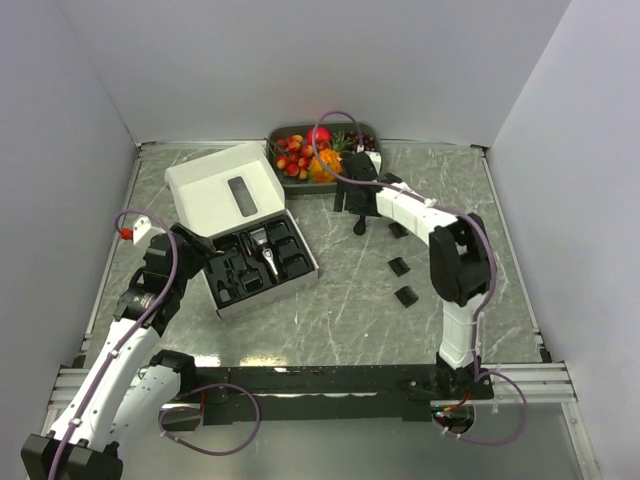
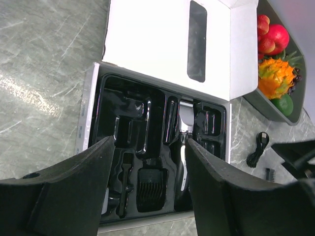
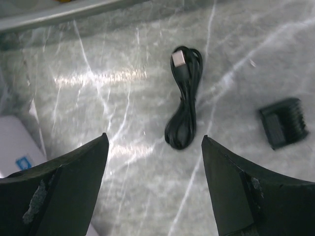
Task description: Sort the hair-cutting tools
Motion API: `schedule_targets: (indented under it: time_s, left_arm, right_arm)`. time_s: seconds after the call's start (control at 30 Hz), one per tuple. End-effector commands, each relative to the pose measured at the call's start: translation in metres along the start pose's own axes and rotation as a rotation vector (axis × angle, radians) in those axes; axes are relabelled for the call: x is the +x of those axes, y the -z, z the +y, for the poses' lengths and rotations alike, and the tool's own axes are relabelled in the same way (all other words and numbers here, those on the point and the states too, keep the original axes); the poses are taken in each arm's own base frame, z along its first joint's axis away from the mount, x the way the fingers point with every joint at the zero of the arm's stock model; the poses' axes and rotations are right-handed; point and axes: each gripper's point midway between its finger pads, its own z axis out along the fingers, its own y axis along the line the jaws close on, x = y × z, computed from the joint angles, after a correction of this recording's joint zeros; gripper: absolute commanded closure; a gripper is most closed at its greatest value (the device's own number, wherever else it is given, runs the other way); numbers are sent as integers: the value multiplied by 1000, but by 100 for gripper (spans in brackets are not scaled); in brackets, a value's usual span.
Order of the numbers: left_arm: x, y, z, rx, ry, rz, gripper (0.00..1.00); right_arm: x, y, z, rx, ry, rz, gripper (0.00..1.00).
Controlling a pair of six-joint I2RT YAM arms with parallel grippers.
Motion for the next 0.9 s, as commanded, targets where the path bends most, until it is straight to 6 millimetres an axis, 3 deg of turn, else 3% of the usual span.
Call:
schedule_targets:
  time_s: [0.0, 0.03, 0.07, 0.23, 0.7, 0.87]
  left_arm:
    - [1, 2, -4, 25, -16, -1, 35]
    - [2, 2, -4, 25, -17, 1, 35]
    - [2, 2, -5, 27, -18, 3, 35]
    - [5, 1, -4, 34, -18, 8, 35]
    - [9, 0, -10, 53, -21, 23, 35]
    - [6, 2, -10, 58, -18, 14, 35]
  right_arm:
    - [-20, -18, 11, -39, -56, -2, 16]
    - [-14, -29, 9, -20, -53, 24, 16]
    - [-22, -30, 10, -18, -62, 14, 16]
    - [-18, -45, -4, 45, -73, 44, 17]
    - [10, -58, -21, 112, -42, 137, 22]
    - [7, -64, -20, 114, -54, 148, 25]
